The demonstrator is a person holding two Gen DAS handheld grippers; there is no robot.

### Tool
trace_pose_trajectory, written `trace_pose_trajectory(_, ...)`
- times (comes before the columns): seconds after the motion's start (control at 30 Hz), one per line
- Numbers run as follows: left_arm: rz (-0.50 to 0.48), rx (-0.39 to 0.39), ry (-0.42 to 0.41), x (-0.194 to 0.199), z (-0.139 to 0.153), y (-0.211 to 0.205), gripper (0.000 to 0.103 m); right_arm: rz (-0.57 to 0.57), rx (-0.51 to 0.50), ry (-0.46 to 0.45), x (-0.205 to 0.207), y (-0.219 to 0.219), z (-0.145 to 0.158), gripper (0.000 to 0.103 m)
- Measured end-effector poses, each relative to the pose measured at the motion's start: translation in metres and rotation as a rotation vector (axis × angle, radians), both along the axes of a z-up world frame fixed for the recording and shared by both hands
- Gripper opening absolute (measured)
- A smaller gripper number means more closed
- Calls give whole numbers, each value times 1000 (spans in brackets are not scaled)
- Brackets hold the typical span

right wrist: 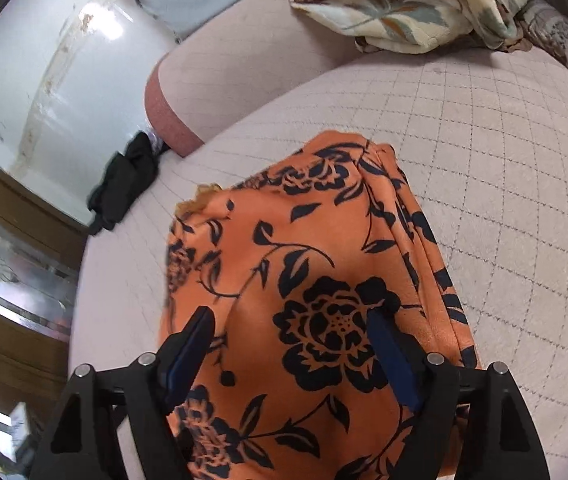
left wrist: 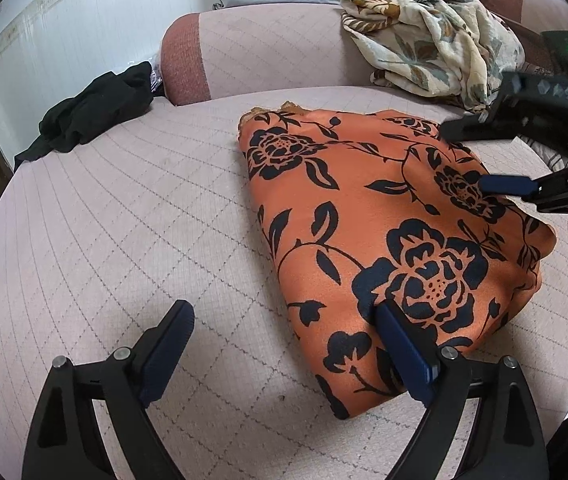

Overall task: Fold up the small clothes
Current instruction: 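Tuck the bundle side with the right tool and straighten it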

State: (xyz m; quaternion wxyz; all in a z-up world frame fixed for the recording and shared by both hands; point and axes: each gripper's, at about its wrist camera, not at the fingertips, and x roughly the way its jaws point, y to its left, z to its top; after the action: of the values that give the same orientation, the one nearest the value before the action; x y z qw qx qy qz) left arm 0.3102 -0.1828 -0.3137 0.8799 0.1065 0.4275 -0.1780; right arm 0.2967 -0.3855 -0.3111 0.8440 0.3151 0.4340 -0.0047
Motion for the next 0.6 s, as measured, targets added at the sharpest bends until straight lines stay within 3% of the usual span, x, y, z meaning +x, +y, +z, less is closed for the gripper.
trace_pose_trajectory(0.1,1,0,1,0,0,-1,92,-21,50,-46,-6,-9,6,81)
trace_pose_trajectory(0.17,3,-1,3,0,0,-1,92,-29,59,-20,-5,-12,2,79)
trace_pose_trajectory(0.23,3,-1,6,1,-1,-1,93,-13,61,104,4,-12,-19,64)
trace_pose_trajectory(0.3,6,-2,3,1,-1,-1,93,-13,7,148,8,-11,-24,44)
trace_pose_trajectory(0.47,15,-10,13,2,1,-1,93,-27,72,104,-1,-23,-12,44)
trace_pose_trajectory(0.6,18,-17,3,3,5,-4,93,-22,68,44,-13,-33,5,47)
